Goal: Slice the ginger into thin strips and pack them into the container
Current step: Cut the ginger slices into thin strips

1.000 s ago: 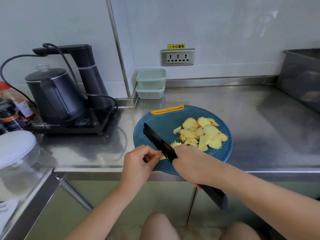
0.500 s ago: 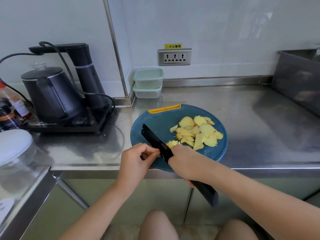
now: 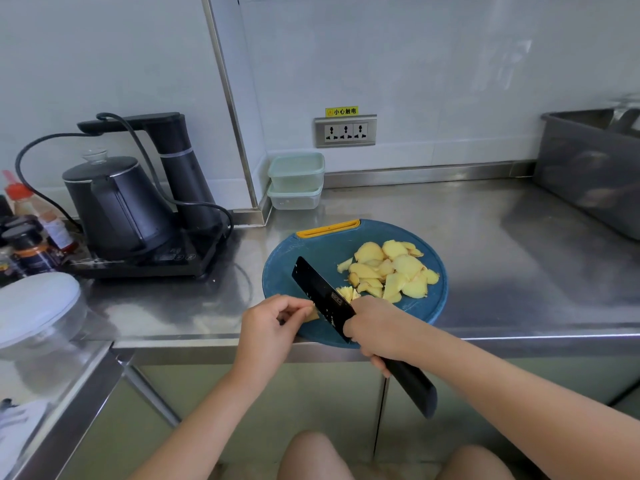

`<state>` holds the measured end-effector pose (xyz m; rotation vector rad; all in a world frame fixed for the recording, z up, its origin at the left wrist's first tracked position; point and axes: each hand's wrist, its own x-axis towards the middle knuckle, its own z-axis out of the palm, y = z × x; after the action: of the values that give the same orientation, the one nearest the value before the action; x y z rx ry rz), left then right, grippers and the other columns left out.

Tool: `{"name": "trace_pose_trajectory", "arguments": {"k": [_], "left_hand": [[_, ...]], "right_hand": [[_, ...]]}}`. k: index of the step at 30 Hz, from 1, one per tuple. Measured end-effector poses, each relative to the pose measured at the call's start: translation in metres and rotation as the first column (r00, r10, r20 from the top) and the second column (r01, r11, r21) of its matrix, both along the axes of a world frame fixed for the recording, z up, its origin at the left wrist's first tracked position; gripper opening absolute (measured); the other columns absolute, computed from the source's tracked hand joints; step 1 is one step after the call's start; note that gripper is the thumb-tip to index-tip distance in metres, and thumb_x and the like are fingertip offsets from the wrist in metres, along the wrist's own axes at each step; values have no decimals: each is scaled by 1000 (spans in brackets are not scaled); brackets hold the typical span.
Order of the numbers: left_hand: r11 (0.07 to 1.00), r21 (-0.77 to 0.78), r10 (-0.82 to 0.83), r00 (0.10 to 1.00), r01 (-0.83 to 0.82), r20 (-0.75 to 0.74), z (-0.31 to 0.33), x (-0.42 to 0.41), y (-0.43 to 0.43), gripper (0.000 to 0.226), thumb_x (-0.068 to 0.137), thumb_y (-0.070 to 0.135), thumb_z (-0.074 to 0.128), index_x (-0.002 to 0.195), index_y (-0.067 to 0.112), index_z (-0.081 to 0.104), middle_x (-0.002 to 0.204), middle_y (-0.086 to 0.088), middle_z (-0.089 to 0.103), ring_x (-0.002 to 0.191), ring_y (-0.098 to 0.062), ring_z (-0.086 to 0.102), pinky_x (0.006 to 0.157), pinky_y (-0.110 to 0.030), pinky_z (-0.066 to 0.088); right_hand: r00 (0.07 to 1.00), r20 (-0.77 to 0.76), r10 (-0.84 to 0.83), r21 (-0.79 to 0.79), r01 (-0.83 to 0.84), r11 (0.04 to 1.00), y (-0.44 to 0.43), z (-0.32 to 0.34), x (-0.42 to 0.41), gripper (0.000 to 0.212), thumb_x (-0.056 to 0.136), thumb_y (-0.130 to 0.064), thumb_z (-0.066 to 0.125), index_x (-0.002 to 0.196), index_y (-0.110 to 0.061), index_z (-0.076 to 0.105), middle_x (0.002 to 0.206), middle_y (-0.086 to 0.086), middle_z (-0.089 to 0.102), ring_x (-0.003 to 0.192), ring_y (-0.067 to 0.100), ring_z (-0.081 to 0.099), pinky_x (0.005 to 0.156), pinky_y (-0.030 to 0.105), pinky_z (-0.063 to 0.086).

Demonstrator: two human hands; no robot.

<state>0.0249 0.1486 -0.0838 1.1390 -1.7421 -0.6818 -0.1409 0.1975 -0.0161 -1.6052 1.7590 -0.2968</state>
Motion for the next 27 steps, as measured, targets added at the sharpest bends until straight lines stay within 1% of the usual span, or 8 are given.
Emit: {"name": "trace_pose_trajectory", "arguments": {"k": [7, 11, 14, 16, 19, 22, 24, 27], "left_hand": [[999, 45, 16, 1000, -16, -17, 2, 0, 0, 16, 81, 6, 72, 79, 22, 73, 74, 12, 72, 72, -2, 66, 68, -9, 48], [998, 44, 36, 998, -34, -45, 2, -2, 0, 15, 79, 7, 74, 77, 21, 72, 72, 14, 71, 69, -1, 66, 66, -9, 49], [999, 32, 31, 999, -30, -35, 2, -2, -1, 17, 78, 8, 75, 75, 25, 70, 73, 17, 71, 67, -1, 65, 64, -10, 48], [999, 12, 33, 999, -33, -30, 1, -2, 0, 18, 77, 8, 76, 73, 25, 70, 73, 17, 70, 65, -4, 64, 63, -12, 49], [998, -40, 45, 999, -46, -25, -2, -2, 0, 19, 76, 5, 77, 72, 23, 71, 70, 12, 69, 63, -8, 60, 59, -14, 47], [995, -93, 47, 999, -47, -5, -4, -3, -1, 20, 75, 4, 78, 72, 22, 71, 68, 10, 68, 61, -7, 57, 58, -12, 43], [991, -128, 40, 999, -39, 11, -5, -2, -2, 19, 74, 3, 78, 72, 22, 72, 68, 10, 67, 59, -6, 56, 57, -12, 43], [983, -181, 31, 999, -24, 39, -7, -1, -3, 18, 73, 0, 78, 72, 18, 73, 68, 9, 66, 57, -5, 55, 54, -16, 46]], "right_hand": [[1000, -26, 15, -111, -18, 994, 4, 8, -2, 25, 93, -12, 38, 69, -15, 41, 64, 4, 46, 48, 13, 42, 46, 25, 40], [1000, 11, 16, -83, -15, 996, 3, 11, -1, 13, 94, -11, 38, 85, -8, 49, 63, 7, 49, 33, 10, 45, 39, 23, 38], [999, 20, 30, -89, -28, 996, 4, 12, 2, 13, 94, -11, 38, 86, -9, 49, 64, 7, 50, 36, 13, 47, 38, 22, 37], [999, 11, 41, -110, -40, 993, 4, 13, 4, 16, 95, -10, 39, 81, -11, 47, 65, 6, 49, 42, 15, 47, 37, 20, 34], [999, -20, 50, -116, -52, 992, 2, 13, 6, 19, 95, -10, 38, 77, -13, 44, 66, 5, 48, 42, 14, 46, 32, 17, 31], [998, -43, 53, -103, -57, 993, 1, 12, 6, 19, 95, -11, 38, 77, -14, 44, 68, 6, 50, 42, 16, 49, 35, 20, 35], [997, -53, 61, -102, -66, 993, 1, 12, 6, 18, 95, -12, 38, 78, -14, 44, 67, 6, 50, 40, 14, 48, 35, 20, 34], [994, -68, 88, -105, -95, 990, 2, 12, 4, 19, 95, -11, 38, 77, -12, 43, 65, 4, 46, 34, 9, 44, 31, 15, 28]]}}
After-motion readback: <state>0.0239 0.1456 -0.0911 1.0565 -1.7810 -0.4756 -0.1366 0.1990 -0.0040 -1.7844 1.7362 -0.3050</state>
